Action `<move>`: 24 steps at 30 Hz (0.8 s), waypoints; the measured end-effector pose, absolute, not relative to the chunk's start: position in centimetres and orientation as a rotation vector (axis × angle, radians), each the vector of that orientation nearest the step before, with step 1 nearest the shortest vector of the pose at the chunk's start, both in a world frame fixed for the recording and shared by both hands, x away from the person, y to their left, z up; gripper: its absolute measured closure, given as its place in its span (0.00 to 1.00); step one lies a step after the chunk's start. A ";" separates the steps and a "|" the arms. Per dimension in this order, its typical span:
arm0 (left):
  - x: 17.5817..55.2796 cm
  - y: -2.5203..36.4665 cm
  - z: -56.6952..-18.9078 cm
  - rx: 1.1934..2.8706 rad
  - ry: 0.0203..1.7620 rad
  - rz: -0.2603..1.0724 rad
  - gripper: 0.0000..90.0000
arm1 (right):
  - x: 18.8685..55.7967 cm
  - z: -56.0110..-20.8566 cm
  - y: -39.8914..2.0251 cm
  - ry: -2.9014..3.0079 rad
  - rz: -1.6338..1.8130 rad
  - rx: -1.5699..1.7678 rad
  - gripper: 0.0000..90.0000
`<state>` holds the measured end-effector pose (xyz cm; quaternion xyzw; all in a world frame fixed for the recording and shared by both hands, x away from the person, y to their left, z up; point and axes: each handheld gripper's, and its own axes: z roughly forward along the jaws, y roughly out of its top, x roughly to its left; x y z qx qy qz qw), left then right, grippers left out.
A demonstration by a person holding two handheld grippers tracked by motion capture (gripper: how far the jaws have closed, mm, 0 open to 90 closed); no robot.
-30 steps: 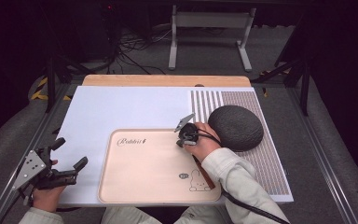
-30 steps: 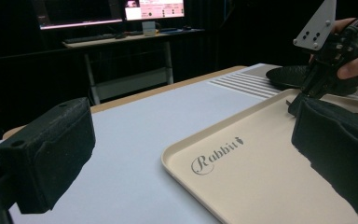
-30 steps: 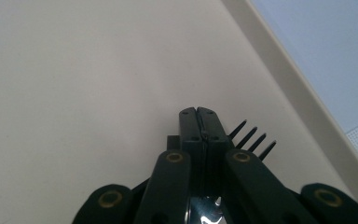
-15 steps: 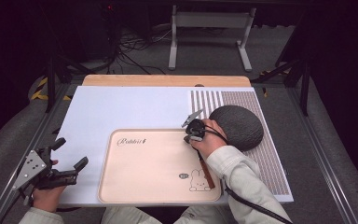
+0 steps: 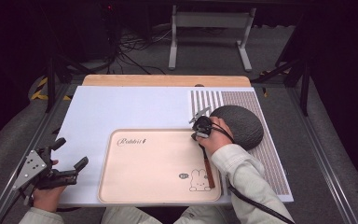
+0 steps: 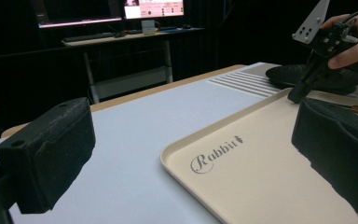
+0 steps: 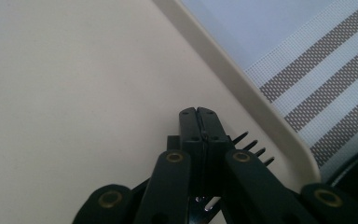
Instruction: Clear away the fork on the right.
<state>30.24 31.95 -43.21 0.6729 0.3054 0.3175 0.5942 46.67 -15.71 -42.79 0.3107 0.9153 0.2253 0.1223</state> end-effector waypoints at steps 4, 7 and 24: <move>30.2 31.9 -43.2 1.564 0.710 0.738 0.00 | 46.8 -42.7 -16.1 2.665 0.640 0.924 1.00; 30.2 31.9 -43.2 1.564 0.710 0.739 0.00 | 46.8 -42.7 -16.5 2.653 0.633 0.947 1.00; 30.2 32.0 -43.2 1.564 0.709 0.739 0.00 | 46.6 -41.5 -17.4 2.585 0.757 0.910 0.80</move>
